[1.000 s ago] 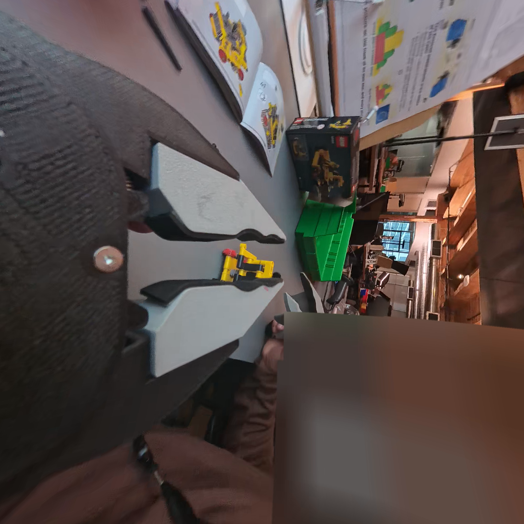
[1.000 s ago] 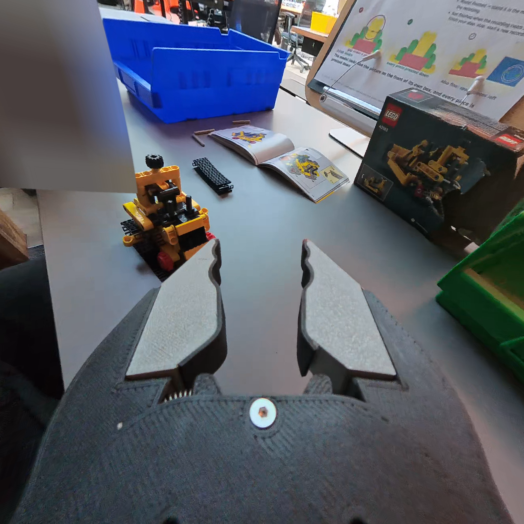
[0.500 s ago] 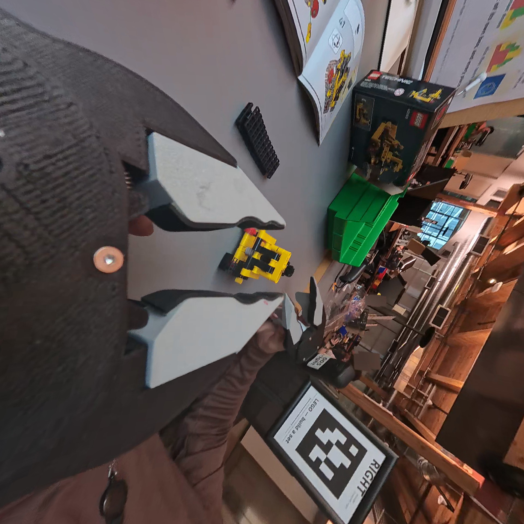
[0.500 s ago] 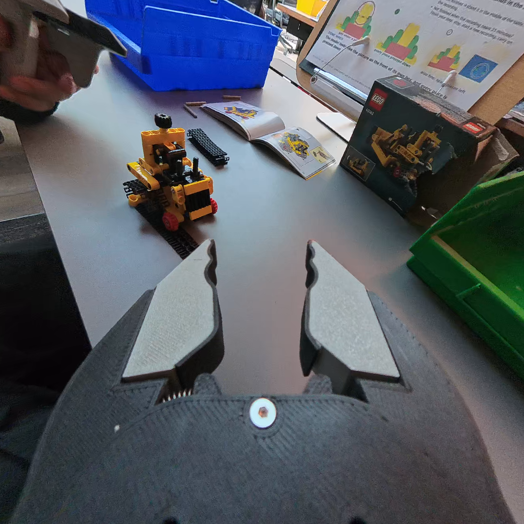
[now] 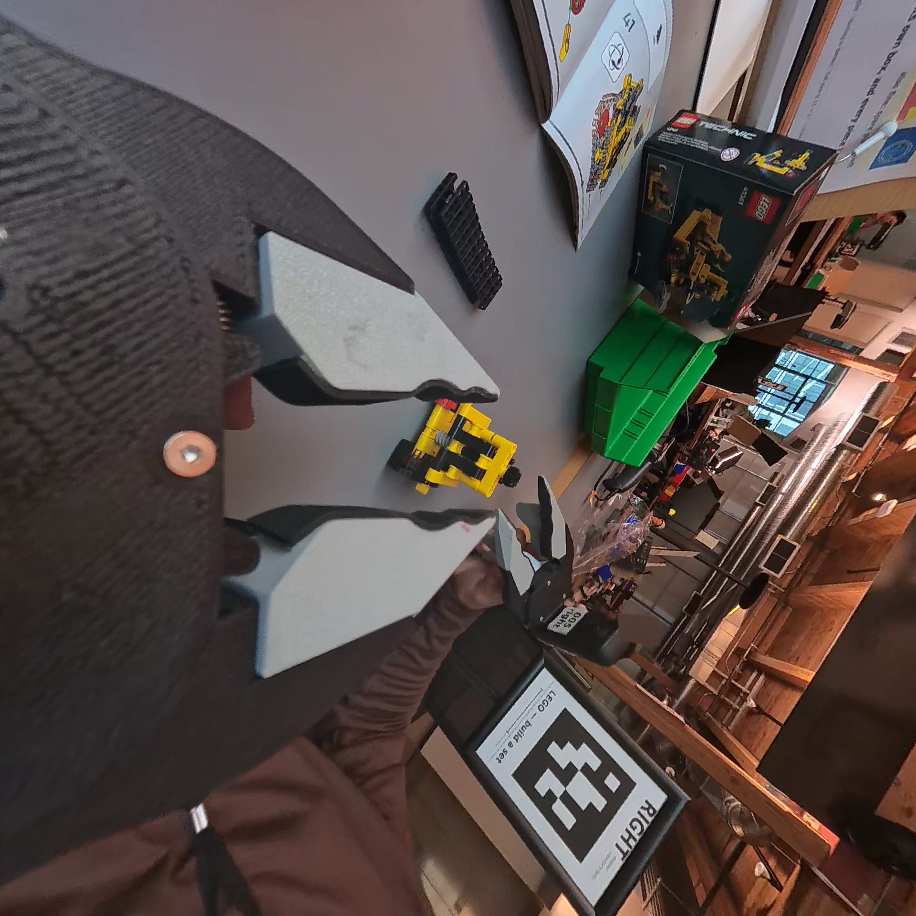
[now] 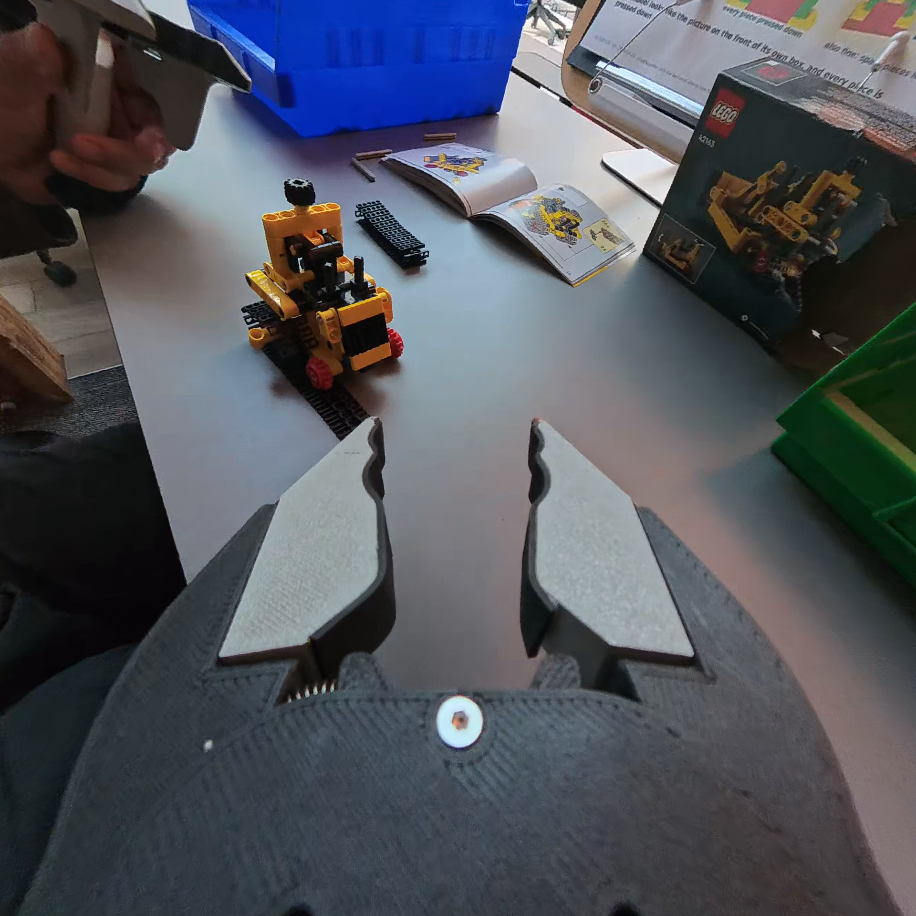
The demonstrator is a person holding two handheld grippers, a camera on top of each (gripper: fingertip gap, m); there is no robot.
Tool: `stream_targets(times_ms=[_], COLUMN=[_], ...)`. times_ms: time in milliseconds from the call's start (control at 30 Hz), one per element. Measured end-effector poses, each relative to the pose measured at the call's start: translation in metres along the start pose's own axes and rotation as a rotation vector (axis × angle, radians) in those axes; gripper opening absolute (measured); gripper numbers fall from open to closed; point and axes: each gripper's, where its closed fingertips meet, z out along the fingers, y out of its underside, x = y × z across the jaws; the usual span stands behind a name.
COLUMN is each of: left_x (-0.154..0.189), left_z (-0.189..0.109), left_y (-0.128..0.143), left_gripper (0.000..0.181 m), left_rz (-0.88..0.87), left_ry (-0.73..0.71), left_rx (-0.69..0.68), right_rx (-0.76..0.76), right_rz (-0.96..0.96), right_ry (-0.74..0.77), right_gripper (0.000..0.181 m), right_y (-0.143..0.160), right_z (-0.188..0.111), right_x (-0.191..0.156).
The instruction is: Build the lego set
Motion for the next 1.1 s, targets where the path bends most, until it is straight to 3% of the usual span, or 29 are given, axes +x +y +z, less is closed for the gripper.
stream_targets(times_ms=[333, 500, 633, 733, 1100], left_x=[0.010, 0.011, 0.009, 0.013, 0.015], left_z=[0.002, 0.017, 0.028, 0.028, 0.027], left_y=[-0.002, 0.000, 0.011, 0.012, 0.012], left_gripper=[0.036, 0.040, 0.048, 0.044, 0.037], left_rz=[0.103, 0.175, 0.166, 0.213, 0.224], left_ry=[0.013, 0.029, 0.045, 0.039, 0.048], left_rx=[0.019, -0.023, -0.114, -0.107, -0.104], right_rx=[-0.030, 0.031, -0.026, -0.082, -0.053], right_rz=[0.021, 0.000, -0.025, -0.031, -0.053], right_ry=[-0.039, -0.021, -0.019, -0.033, -0.019], right_gripper=[0.058, 0.052, 0.055, 0.058, 0.054], right_y=[0.003, -0.005, 0.000, 0.006, 0.002], right_z=[0.004, 0.000, 0.014, 0.024, 0.023], right_x=[-0.002, 0.002, 0.014, 0.015, 0.016])
